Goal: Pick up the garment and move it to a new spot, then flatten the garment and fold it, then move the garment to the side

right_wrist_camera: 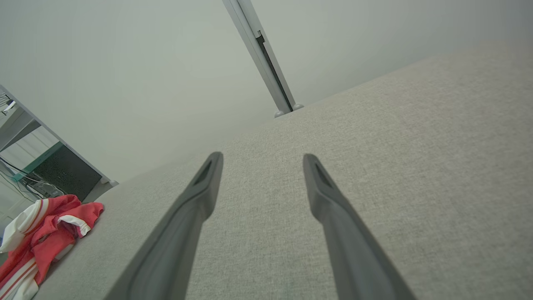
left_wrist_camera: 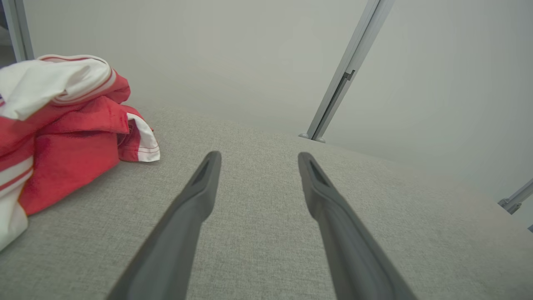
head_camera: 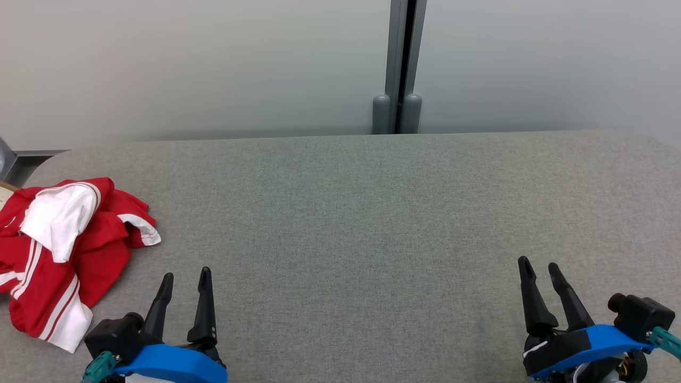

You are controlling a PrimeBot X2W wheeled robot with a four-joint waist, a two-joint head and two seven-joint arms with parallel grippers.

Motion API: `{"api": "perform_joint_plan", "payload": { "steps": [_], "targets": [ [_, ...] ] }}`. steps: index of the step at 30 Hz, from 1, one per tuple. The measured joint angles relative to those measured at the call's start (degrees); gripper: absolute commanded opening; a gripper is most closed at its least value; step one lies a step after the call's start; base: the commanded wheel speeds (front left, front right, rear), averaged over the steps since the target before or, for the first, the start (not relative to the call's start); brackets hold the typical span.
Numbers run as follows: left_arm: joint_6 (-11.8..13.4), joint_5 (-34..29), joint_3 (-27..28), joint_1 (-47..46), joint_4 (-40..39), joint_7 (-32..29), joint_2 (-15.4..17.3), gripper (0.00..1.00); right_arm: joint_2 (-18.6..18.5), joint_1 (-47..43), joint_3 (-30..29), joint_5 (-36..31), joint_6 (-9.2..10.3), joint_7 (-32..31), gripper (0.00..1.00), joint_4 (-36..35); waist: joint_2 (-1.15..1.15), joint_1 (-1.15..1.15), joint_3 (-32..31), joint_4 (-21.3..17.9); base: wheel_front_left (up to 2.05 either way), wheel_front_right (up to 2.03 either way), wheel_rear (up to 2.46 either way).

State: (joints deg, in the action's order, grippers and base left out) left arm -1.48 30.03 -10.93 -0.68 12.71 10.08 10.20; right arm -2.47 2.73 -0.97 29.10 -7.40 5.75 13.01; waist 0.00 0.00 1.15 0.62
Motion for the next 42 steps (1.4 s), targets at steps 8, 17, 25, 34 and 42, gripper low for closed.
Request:
{"api": "perform_joint_plan", "payload": {
  "steps": [8, 17, 25, 34, 42],
  "targets": [
    [0.5, -3.6, -1.0, 0.0, 0.0, 1.0, 0.3, 1.00, 0.0, -0.4, 0.4, -3.8, 0.00, 0.6, 1.00, -0.5, 0.00, 0.00, 0.0, 0.1, 0.00, 0.00, 0.00],
    [0.8, -7.4, -2.1, 0.3, 0.1, 2.1, 0.6, 1.00, -0.1, -0.6, 0.6, -7.8, 0.00, 0.9, 1.00, -0.8, 0.00, 0.00, -0.2, 0.3, 0.00, 0.00, 0.00],
    [1.0, -10.0, -3.0, 0.5, 0.7, 3.1, 0.9, 1.00, -0.1, -0.7, 1.0, -11.1, -0.01, 1.0, 1.00, -0.8, 0.00, 0.00, -0.4, 0.4, 0.00, 0.00, 0.00],
    [1.5, -11.4, -3.0, 1.0, 1.0, 4.0, 0.9, 1.00, -0.2, -1.1, 1.1, -14.4, -0.01, 1.2, 1.00, -0.8, 0.00, 0.00, -1.0, 0.5, 0.00, 0.00, 0.00],
    [2.0, -12.7, -3.1, 1.1, 1.2, 4.5, 1.1, 1.00, -0.2, -1.2, 1.1, -16.7, -0.01, 2.3, 1.00, -0.8, 0.00, 0.00, -0.8, 0.5, 0.00, 0.00, 0.00]
  ]
}}
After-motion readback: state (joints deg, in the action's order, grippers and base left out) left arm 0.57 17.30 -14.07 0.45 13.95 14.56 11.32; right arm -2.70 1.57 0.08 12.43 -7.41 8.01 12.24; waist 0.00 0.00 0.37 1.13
